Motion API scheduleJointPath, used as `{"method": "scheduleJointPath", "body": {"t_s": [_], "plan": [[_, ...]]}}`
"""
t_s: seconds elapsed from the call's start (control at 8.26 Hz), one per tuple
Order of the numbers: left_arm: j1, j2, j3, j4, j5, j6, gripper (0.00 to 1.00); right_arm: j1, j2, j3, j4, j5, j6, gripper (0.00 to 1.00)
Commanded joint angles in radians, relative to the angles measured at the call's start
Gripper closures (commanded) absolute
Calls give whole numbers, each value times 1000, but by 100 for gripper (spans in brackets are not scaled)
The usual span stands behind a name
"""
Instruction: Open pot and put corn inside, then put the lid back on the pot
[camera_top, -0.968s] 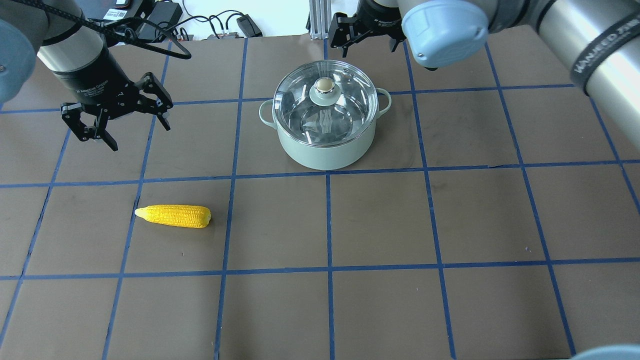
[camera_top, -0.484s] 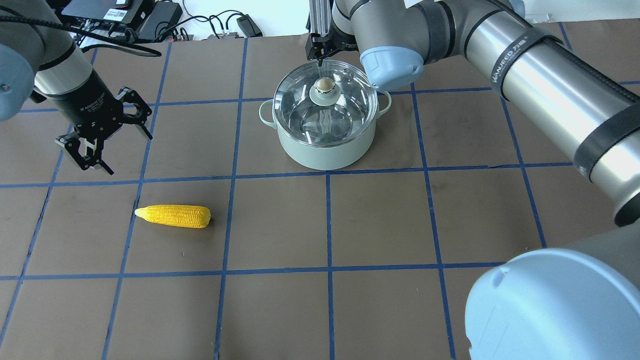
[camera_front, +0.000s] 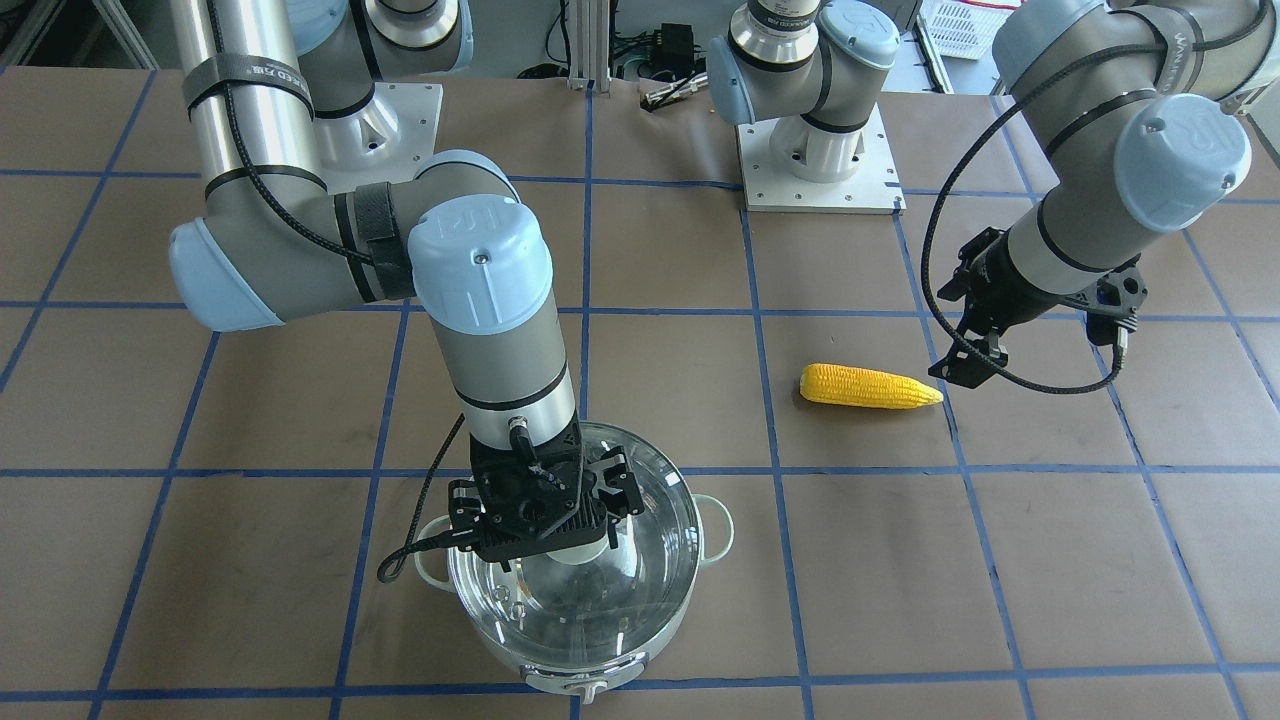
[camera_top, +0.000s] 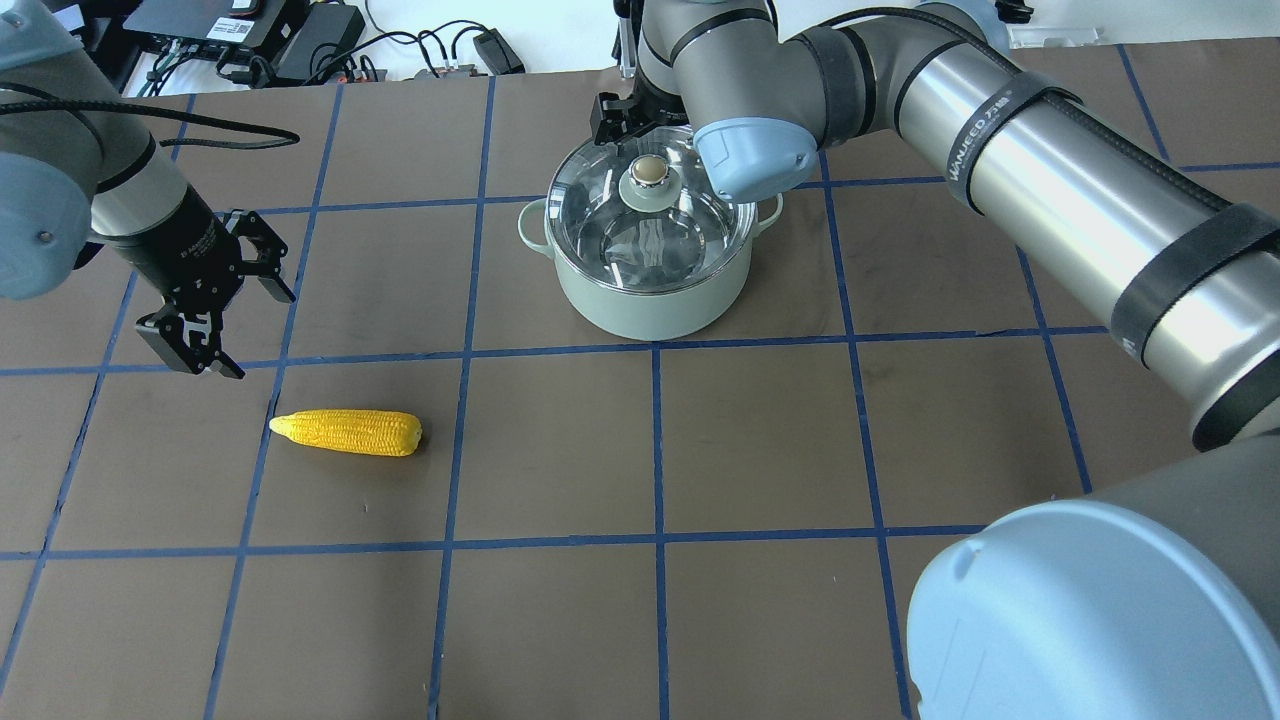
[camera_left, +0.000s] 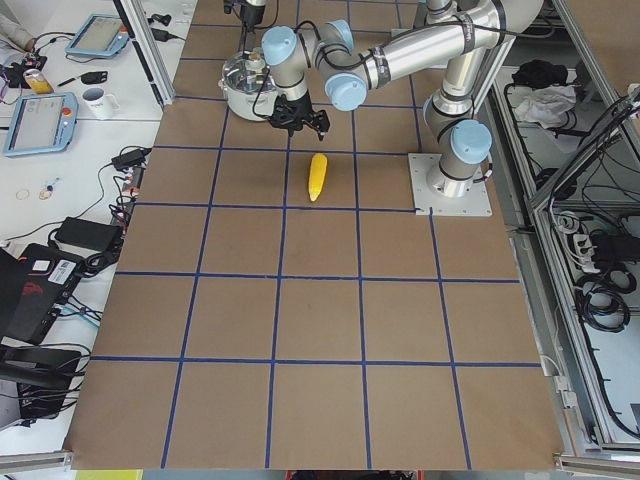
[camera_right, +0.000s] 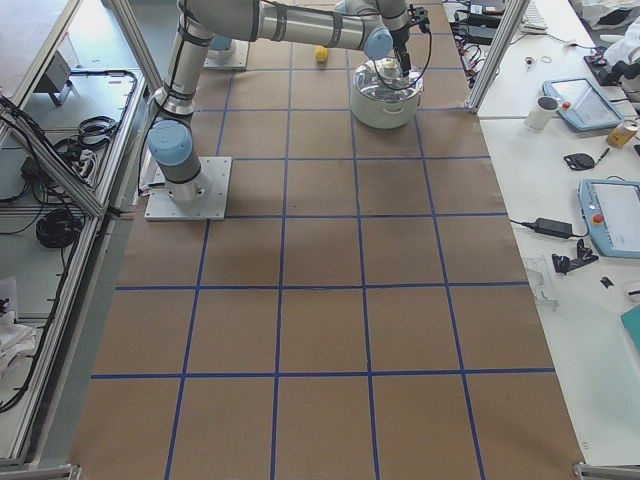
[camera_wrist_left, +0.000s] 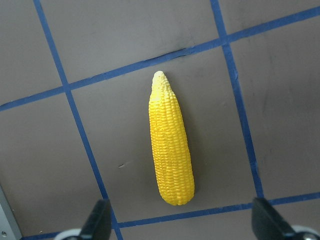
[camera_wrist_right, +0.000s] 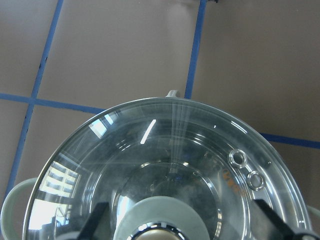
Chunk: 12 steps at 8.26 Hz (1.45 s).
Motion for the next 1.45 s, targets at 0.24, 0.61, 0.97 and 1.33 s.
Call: {"method": "scheduleJointPath", "body": {"t_s": [0.24,0.61,0.97,1.33], "plan": [[-9,18,-173,144,-5,-18,0,18,-5,36,15,-2,26,21],[-6,-42,-244,281,-17,-64,0,18,-11,36,18,0,35,39],[-6,-86,-351,388,-8,-73,0,18,-11,36,19,0,52,44],[-6,-109,-380,439,-14,-76,0,21,-39,27,39,-2,42,45]]}}
